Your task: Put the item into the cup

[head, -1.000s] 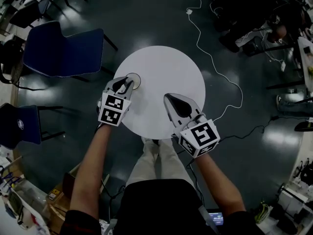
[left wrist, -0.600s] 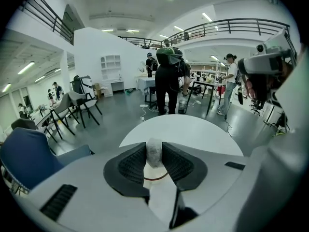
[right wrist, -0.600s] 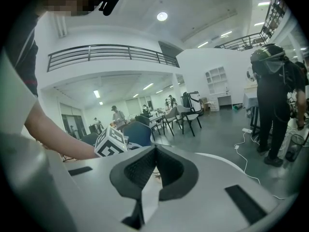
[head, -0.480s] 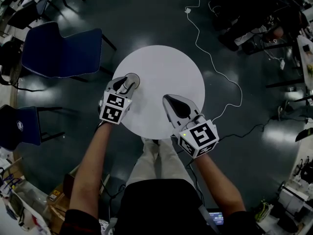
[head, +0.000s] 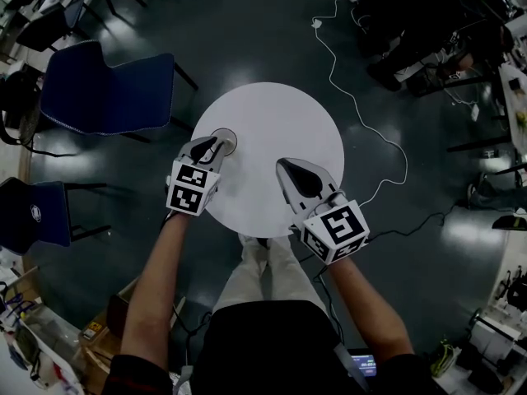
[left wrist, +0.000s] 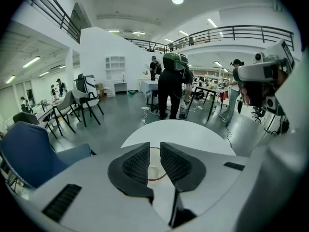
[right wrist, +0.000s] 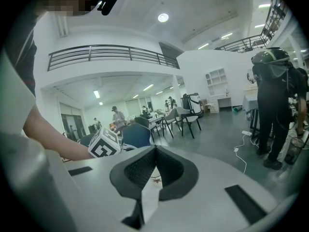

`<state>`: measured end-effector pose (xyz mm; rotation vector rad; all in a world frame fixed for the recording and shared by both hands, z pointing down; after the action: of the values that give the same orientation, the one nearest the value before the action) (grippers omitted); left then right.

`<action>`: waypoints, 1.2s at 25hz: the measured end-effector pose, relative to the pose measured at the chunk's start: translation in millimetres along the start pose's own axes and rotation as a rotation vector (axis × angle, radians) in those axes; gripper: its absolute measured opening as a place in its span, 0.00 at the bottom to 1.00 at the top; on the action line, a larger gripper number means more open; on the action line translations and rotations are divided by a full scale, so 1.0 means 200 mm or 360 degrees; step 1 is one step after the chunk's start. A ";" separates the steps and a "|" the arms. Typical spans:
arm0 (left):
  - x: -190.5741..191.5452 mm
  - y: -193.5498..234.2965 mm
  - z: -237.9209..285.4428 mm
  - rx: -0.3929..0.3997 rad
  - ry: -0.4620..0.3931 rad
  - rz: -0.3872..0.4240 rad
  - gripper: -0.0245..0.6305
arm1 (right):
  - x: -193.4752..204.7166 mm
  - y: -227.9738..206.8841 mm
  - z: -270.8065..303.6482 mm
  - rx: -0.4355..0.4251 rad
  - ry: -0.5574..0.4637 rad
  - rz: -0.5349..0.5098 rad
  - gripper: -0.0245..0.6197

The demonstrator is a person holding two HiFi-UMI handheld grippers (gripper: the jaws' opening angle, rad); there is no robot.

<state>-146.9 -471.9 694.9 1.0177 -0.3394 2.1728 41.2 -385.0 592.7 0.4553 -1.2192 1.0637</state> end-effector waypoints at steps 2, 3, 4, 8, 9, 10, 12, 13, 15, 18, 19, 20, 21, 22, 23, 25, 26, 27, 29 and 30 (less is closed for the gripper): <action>-0.05 0.01 -0.06 -0.0006 -0.0039 0.0000 0.15 | -0.04 0.01 0.00 -0.0003 -0.0021 -0.0011 0.06; -0.08 0.01 -0.09 -0.0010 -0.0058 -0.0001 0.15 | -0.07 0.01 0.00 -0.0006 -0.0034 -0.0015 0.06; -0.11 0.00 -0.13 -0.0017 -0.0076 -0.0003 0.15 | -0.10 0.02 -0.01 -0.0009 -0.0048 -0.0017 0.06; -0.20 -0.04 -0.26 -0.0039 -0.0142 -0.0002 0.11 | -0.21 0.04 -0.05 -0.0012 -0.0098 -0.0023 0.06; -0.21 -0.05 -0.29 -0.0042 -0.0152 0.0001 0.10 | -0.22 0.05 -0.06 -0.0014 -0.0107 -0.0024 0.06; -0.22 -0.06 -0.32 -0.0045 -0.0160 0.0007 0.09 | -0.24 0.07 -0.06 -0.0021 -0.0115 -0.0021 0.06; -0.24 -0.09 -0.40 -0.0049 -0.0188 0.0017 0.08 | -0.28 0.11 -0.06 -0.0036 -0.0131 -0.0027 0.06; -0.26 -0.10 -0.43 -0.0048 -0.0206 0.0018 0.08 | -0.30 0.13 -0.07 -0.0038 -0.0137 -0.0041 0.06; -0.29 -0.14 -0.49 -0.0045 -0.0250 0.0018 0.08 | -0.34 0.15 -0.09 -0.0034 -0.0153 -0.0073 0.06; -0.36 -0.18 -0.60 -0.0050 -0.0343 0.0008 0.07 | -0.41 0.18 -0.12 -0.0030 -0.0181 -0.0114 0.06; -0.38 -0.19 -0.64 -0.0052 -0.0379 0.0001 0.07 | -0.44 0.20 -0.12 -0.0030 -0.0190 -0.0128 0.06; -0.40 -0.20 -0.68 -0.0053 -0.0415 -0.0008 0.06 | -0.46 0.21 -0.13 -0.0029 -0.0199 -0.0141 0.06; -0.42 -0.21 -0.72 -0.0052 -0.0453 -0.0019 0.06 | -0.48 0.22 -0.13 -0.0027 -0.0207 -0.0153 0.06; -0.44 -0.22 -0.77 -0.0050 -0.0492 -0.0031 0.06 | -0.49 0.23 -0.14 -0.0025 -0.0215 -0.0164 0.06; -0.46 -0.23 -0.81 -0.0052 -0.0530 -0.0044 0.06 | -0.51 0.24 -0.14 -0.0024 -0.0222 -0.0176 0.06; -0.49 -0.24 -0.89 -0.0061 -0.0606 -0.0067 0.06 | -0.55 0.26 -0.15 -0.0023 -0.0232 -0.0201 0.06; -0.51 -0.24 -0.93 -0.0065 -0.0641 -0.0073 0.06 | -0.57 0.27 -0.15 -0.0023 -0.0235 -0.0213 0.06; -0.53 -0.25 -0.96 -0.0069 -0.0672 -0.0073 0.06 | -0.59 0.28 -0.16 -0.0022 -0.0238 -0.0224 0.06; -0.54 -0.26 -1.04 -0.0073 -0.0731 -0.0063 0.06 | -0.61 0.31 -0.17 -0.0021 -0.0244 -0.0249 0.06; -0.55 -0.26 -1.07 -0.0073 -0.0761 -0.0062 0.06 | -0.62 0.33 -0.17 -0.0021 -0.0245 -0.0262 0.06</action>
<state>-184.0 -382.2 469.4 1.5001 -0.5794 1.8584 6.8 -379.0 453.0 0.6261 -1.2997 0.8922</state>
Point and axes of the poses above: the fingertips, and each gripper's own axes: z forward along the fingers, y to its left, x out of its underside, the point moved 7 cm from there along -z, backward along the fingers, and after that the axes turned 3 degrees about x, right-handed, at the moved point
